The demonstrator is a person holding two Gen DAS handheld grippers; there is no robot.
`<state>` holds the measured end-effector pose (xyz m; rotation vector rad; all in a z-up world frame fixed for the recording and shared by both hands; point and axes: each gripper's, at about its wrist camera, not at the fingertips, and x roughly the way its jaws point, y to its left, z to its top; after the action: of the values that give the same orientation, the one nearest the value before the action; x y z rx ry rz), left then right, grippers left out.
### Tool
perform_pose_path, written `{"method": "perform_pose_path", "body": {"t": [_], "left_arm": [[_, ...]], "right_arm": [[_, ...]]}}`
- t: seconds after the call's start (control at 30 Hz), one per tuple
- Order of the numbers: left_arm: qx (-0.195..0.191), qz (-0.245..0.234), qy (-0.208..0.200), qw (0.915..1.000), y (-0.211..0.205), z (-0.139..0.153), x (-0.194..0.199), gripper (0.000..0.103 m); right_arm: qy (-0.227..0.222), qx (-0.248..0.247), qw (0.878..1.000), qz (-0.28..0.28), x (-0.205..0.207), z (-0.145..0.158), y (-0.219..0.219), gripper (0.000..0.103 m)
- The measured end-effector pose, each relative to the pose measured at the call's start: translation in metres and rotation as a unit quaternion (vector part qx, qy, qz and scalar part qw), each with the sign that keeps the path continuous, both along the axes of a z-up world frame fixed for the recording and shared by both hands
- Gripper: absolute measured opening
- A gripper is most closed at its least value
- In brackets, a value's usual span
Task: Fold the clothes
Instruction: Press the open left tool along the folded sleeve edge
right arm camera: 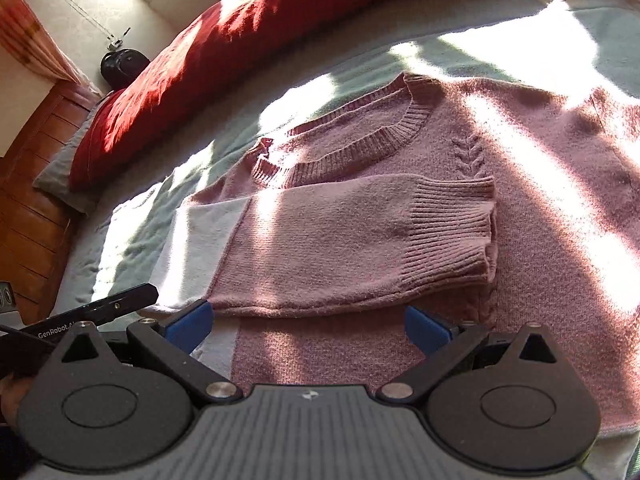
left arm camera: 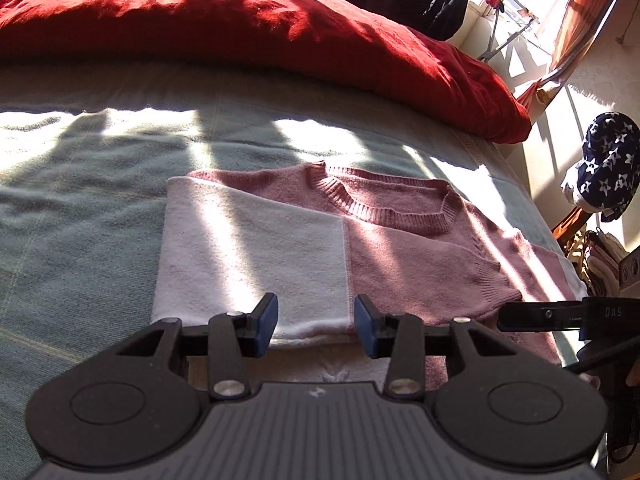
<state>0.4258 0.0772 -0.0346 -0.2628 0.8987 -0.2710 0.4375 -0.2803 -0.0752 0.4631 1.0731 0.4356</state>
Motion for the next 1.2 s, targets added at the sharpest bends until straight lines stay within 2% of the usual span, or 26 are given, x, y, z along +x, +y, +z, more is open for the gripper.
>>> {"method": "perform_pose_path", "body": {"t": [0.13,0.2,0.27,0.4,0.53,0.7,0.8,0.9,0.93,1.03,1.17,1.2], "left_arm": [[-0.005,0.014,0.015,0.9998,0.017,-0.019,0.021,0.045],[0.001,0.025,0.041,0.9989,0.024,-0.035,0.031,0.044],[-0.024,0.028,0.046,0.9983,0.031,-0.042,0.032,0.045],[-0.038,0.024,0.043,0.9981,0.036,-0.032,0.028,0.044],[-0.040,0.009,0.011,0.9991,0.042,-0.018,0.044,0.048],[-0.034,0.001,-0.006,0.9994,0.042,-0.032,0.086,0.048],[-0.028,0.004,0.012,0.9995,0.038,-0.047,0.099,0.048],[-0.022,-0.003,0.004,0.9998,0.036,-0.050,0.096,0.048],[-0.020,-0.007,0.001,0.9998,0.036,-0.050,0.095,0.048],[-0.030,-0.018,0.004,0.9994,0.042,-0.052,0.097,0.049],[-0.043,-0.016,0.011,0.9989,0.045,-0.052,0.100,0.049],[-0.045,-0.014,0.011,0.9988,0.045,-0.052,0.099,0.049]], "right_arm": [[0.003,-0.014,1.000,-0.014,0.011,-0.008,0.009,0.103],[-0.004,-0.021,1.000,-0.021,0.019,-0.009,0.009,0.103],[-0.013,-0.035,0.999,-0.033,0.029,-0.005,0.006,0.103],[-0.009,-0.057,0.996,-0.065,0.036,0.005,-0.009,0.103],[0.000,-0.071,0.994,-0.087,0.015,0.014,-0.016,0.103],[-0.060,-0.091,0.992,-0.062,0.010,0.032,0.011,0.103],[-0.081,-0.092,0.992,-0.018,0.026,0.032,0.040,0.103],[-0.067,-0.105,0.992,0.011,0.037,0.016,0.057,0.103],[-0.047,-0.118,0.992,0.009,0.038,0.008,0.056,0.103],[-0.033,-0.139,0.989,-0.022,0.024,0.000,0.037,0.103],[-0.027,-0.148,0.986,-0.067,0.009,0.016,0.013,0.103],[-0.022,-0.133,0.988,-0.077,0.006,0.017,0.007,0.103]]}}
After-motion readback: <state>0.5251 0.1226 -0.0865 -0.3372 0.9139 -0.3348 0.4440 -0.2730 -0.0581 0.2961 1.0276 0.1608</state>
